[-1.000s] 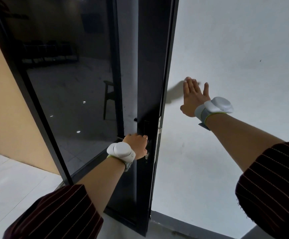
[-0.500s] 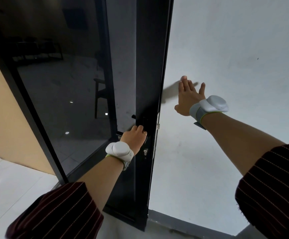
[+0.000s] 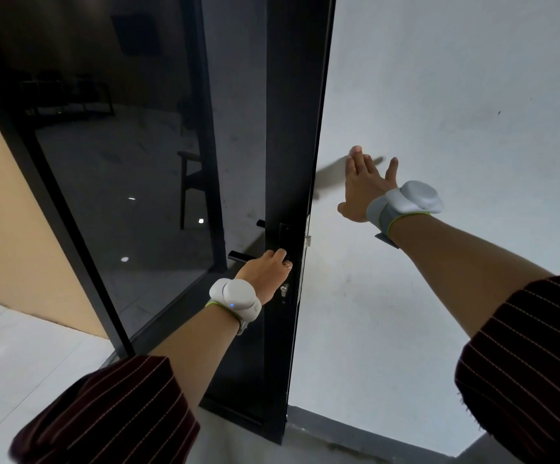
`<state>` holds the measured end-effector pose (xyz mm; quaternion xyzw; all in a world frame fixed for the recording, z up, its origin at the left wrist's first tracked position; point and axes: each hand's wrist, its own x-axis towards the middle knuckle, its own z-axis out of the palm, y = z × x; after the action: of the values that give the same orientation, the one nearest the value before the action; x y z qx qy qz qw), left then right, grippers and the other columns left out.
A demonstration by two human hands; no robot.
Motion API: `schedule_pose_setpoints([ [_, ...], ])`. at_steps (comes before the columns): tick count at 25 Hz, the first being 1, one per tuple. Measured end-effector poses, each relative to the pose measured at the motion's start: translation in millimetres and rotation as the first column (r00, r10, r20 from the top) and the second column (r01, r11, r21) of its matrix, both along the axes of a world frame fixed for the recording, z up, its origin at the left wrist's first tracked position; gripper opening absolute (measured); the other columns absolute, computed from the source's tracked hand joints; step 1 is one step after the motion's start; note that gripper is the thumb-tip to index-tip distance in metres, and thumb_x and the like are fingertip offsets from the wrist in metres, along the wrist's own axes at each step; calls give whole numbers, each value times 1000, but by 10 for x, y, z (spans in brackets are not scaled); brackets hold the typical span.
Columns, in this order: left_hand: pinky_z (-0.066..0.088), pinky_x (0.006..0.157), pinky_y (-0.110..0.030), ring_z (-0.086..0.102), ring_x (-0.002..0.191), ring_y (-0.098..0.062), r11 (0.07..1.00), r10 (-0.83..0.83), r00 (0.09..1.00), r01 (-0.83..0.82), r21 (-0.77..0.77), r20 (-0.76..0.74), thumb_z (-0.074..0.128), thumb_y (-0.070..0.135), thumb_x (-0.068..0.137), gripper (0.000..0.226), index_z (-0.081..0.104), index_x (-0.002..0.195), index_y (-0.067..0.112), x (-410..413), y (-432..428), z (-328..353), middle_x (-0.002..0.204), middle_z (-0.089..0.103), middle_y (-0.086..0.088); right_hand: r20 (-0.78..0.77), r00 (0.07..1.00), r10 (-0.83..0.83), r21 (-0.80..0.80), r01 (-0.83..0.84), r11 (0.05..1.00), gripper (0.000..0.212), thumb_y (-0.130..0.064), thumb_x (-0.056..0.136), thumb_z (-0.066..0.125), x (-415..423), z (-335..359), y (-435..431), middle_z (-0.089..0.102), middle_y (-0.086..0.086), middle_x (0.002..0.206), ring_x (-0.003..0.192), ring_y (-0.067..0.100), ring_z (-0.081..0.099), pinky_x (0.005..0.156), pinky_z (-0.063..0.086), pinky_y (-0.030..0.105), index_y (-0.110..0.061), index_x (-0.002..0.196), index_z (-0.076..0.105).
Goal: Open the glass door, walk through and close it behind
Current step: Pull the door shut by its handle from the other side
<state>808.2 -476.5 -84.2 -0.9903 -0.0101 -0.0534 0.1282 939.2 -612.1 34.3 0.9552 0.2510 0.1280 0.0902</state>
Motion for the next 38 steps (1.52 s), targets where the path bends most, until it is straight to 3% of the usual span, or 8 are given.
schedule_pose_setpoints([
  [13,56,86,-37,64,102,-30,999,31,998,-33,-21,-54,47,0,94,37,48,130,3,54,-76,14,121,60,-14,5,999,33,19,-33,999,85,-28,92,50,90,-45,-20,-13,8,163,152,23,-3,116,-1,64,-4,154,-3],
  [24,41,105,-39,46,129,-31,994,58,993,-48,101,-101,47,12,96,51,32,143,1,127,-133,-15,150,35,-19,23,999,41,18,-41,999,86,-28,91,51,101,-52,-30,-12,7,164,152,22,-1,115,-1,65,-4,154,-3],
  [38,34,113,-43,37,137,-31,992,80,981,-61,111,-176,49,20,96,60,23,147,1,210,-128,28,155,25,-18,47,998,32,6,-32,999,86,-28,91,51,155,-86,-12,-12,7,164,152,21,-1,115,0,65,-5,154,-3],
])
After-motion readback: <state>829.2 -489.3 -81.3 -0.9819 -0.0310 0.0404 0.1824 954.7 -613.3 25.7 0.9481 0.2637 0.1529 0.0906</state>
